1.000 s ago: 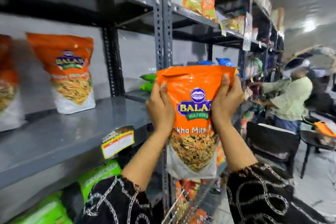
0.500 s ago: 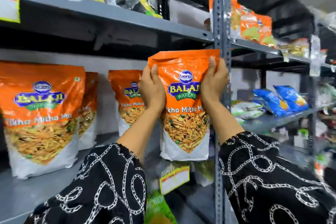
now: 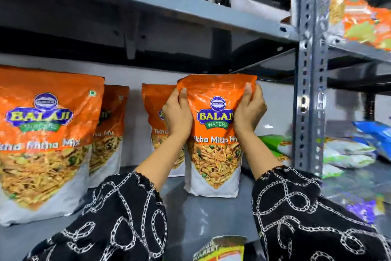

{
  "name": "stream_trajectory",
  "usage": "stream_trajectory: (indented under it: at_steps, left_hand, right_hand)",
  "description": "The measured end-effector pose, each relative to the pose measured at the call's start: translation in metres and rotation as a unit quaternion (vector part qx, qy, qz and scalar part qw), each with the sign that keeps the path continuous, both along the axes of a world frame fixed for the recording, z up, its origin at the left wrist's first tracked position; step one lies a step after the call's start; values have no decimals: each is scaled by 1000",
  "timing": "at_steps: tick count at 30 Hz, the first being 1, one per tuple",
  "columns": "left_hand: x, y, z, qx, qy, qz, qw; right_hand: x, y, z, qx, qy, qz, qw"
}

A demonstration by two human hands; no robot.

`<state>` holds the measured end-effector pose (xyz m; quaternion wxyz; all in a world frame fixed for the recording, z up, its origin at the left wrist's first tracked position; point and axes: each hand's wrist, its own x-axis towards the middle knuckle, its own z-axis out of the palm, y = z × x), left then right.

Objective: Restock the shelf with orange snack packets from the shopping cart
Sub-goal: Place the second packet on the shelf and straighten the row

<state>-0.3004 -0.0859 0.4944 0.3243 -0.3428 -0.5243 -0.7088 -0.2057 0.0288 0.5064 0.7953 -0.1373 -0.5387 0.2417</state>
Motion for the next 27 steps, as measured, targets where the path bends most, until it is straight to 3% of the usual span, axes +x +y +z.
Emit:
stream_trajectory:
  at_steps: [6,11,15,18,20,23,25,27]
  left_hand:
    - [-7,-6,0,-46,-19,85,995]
    - [-4,-58,3,1,37,87,996]
    - [-12,-126,-27,31,62,147,987]
    - [-30,-187,-56,57,-8,214,975]
    - [-46,-221,-69,65,-92,236,965]
    - [-65,-259,-89,64,-224,224,946]
    - [-76,-268,-104,51,-316,170,932]
    - [-83,-267,-114,13,-388,93,917]
  right_hand:
    - [0,2,-3,-2,1,-57,998]
    - [6,-41,4,25,32,-143,989]
    - [-11,-108,-6,68,72,-19,995]
    - [-46,-171,-36,8,34,133,990]
    - [-75,-211,-63,-88,-32,252,963]
    - [-119,-265,-108,-238,-192,418,856]
    - [-138,-291,-128,-285,-262,451,804]
    - [-147,-310,-134,-313,-282,450,787]
